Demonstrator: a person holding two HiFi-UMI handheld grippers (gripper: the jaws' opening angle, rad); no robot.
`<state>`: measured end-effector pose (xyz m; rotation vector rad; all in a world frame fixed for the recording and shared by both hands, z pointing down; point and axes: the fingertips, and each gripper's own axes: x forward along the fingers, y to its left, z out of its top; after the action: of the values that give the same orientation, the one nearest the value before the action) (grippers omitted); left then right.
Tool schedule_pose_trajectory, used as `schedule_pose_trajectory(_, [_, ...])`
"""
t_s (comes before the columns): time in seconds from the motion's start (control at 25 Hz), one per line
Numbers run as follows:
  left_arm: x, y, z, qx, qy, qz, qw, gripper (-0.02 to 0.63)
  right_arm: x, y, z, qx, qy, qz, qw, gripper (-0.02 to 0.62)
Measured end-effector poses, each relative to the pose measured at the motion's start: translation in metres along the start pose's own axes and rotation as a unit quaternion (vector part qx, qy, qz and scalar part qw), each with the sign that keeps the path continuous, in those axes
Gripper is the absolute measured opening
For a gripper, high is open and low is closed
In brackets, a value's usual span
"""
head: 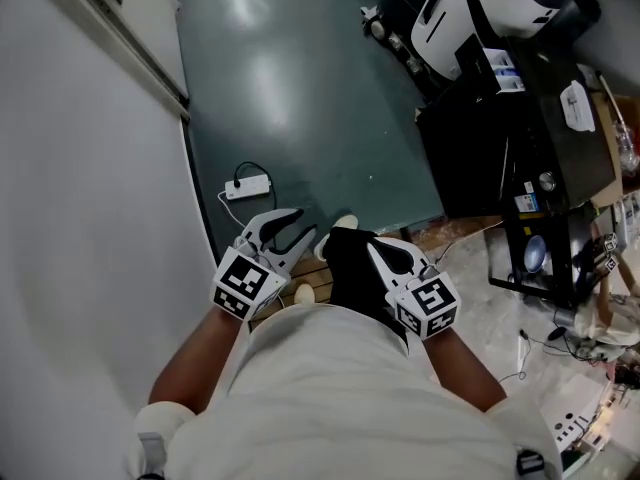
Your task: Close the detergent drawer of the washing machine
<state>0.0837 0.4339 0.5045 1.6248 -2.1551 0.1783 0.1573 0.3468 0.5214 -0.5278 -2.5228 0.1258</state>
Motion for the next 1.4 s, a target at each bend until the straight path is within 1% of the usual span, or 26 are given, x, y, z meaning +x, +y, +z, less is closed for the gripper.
schedule_pose_trajectory(0.16, [0.056,0.029,0.041,0.011,0.003,-0.021,0.9997,0.12,0.011,-0.058,0.03,0.018,-0.001,-0.017,1.0,0.004])
schedule_pose_trajectory(0.24, [0.088,0.044,0.069,0.024,0.002,-0.031,0.9992,0.117,0.014,-0.093,0.047,0.031,-0.004,-0.029,0.999,0.003])
schedule_pose_trajectory(0.32, [0.122,0.053,0.1,0.03,0.004,-0.044,0.9986,0.115,0.012,-0.127,0.063,0.05,-0.005,-0.04,0.998,0.003])
schedule_pose_trajectory(0.48, [0.178,0.052,0.157,0.044,0.0,-0.067,0.9968,0.115,-0.009,-0.18,0.092,0.067,-0.004,-0.065,0.996,0.003])
schedule_pose_trajectory(0.56, [0.198,0.052,0.183,0.056,-0.003,-0.079,0.9953,0.115,-0.021,-0.199,0.106,0.072,-0.009,-0.083,0.994,0.004])
schedule_pose_trajectory(0.68, [0.227,0.054,0.212,0.069,-0.006,-0.085,0.994,0.117,-0.041,-0.224,0.124,0.08,-0.017,-0.117,0.99,0.003])
schedule_pose_trajectory(0.8, [0.257,0.053,0.23,0.078,-0.004,-0.095,0.9924,0.118,-0.06,-0.245,0.131,0.101,-0.024,-0.15,0.983,0.003])
schedule_pose_trajectory(0.96, [0.301,0.055,0.242,0.092,0.007,-0.112,0.9895,0.126,-0.072,-0.271,0.131,0.123,-0.021,-0.181,0.975,0.003])
schedule_pose_trajectory(1.16, [0.364,0.063,0.244,0.108,0.02,-0.134,0.9848,0.138,-0.077,-0.31,0.137,0.147,-0.021,-0.221,0.964,0.003])
schedule_pose_trajectory(1.32, [0.412,0.071,0.25,0.125,0.035,-0.151,0.98,0.139,-0.079,-0.343,0.15,0.164,-0.024,-0.25,0.954,0.004])
schedule_pose_trajectory(1.4, [0.433,0.075,0.253,0.129,0.04,-0.159,0.9779,0.151,-0.083,-0.359,0.158,0.167,-0.026,-0.263,0.95,0.003])
